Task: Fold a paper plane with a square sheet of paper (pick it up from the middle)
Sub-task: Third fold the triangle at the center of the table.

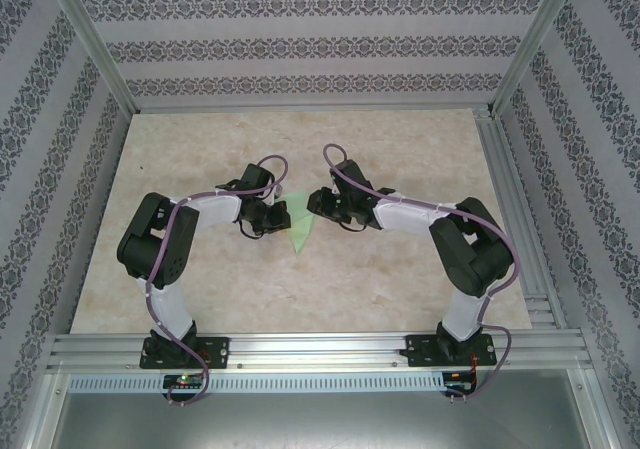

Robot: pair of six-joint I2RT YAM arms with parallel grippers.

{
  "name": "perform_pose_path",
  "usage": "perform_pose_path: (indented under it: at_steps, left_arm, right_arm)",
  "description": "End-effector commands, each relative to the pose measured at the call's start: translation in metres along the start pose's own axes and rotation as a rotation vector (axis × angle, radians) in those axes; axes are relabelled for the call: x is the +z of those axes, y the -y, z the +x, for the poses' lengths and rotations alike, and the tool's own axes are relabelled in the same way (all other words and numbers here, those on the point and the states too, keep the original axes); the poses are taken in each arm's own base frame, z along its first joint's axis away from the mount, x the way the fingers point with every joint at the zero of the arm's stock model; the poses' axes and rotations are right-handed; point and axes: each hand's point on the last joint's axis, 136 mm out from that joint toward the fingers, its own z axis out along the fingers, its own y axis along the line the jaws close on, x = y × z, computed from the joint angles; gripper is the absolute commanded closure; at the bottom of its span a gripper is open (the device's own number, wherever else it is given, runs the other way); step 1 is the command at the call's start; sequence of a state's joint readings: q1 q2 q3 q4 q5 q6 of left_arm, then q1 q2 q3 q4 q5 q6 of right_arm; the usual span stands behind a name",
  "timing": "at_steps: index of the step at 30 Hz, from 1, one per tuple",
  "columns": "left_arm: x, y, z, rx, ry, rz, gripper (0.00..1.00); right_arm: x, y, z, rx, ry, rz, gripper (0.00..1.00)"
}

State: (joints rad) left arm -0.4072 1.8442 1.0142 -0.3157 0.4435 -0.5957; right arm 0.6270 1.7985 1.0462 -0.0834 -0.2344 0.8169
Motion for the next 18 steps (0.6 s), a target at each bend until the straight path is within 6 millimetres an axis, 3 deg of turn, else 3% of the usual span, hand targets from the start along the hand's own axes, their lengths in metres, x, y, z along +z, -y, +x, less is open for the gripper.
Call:
perform_pose_path:
  at_steps: [1,18]
  left_arm:
    - [0.006,-0.014,0.016,0.005,-0.035,-0.055,0.94]
    - [0.003,-0.013,0.014,0.003,-0.029,-0.055,0.94]
  right_arm:
    - [0.004,0.022,0.008,-0.04,-0.025,0.08,0.65]
    - [0.031,0.005,0.021,-0.124,-0.151,0.016,0.77]
